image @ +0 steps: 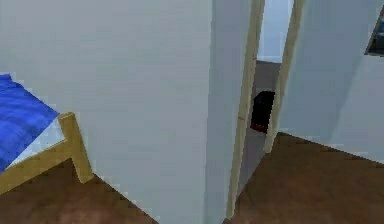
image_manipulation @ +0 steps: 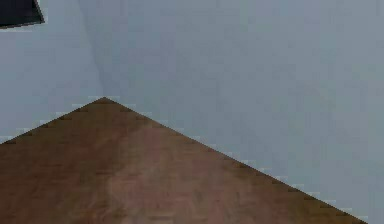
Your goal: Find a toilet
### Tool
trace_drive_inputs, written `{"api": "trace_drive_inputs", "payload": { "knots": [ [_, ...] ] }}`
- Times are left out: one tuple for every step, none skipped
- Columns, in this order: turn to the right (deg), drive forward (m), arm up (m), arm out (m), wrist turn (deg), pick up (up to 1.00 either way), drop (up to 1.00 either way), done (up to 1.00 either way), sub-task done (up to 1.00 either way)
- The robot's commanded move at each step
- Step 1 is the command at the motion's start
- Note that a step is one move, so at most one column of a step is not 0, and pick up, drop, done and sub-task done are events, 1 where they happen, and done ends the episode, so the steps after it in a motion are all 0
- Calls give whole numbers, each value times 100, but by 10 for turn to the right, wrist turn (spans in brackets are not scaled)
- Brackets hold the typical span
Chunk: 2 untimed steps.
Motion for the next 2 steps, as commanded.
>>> {"api": "trace_drive_inputs", "payload": {
  "knots": [
    [0,15,0,0,0,0,0,0,0],
    [450,0,0,0,0,0,0,0,0]
  ]
}}
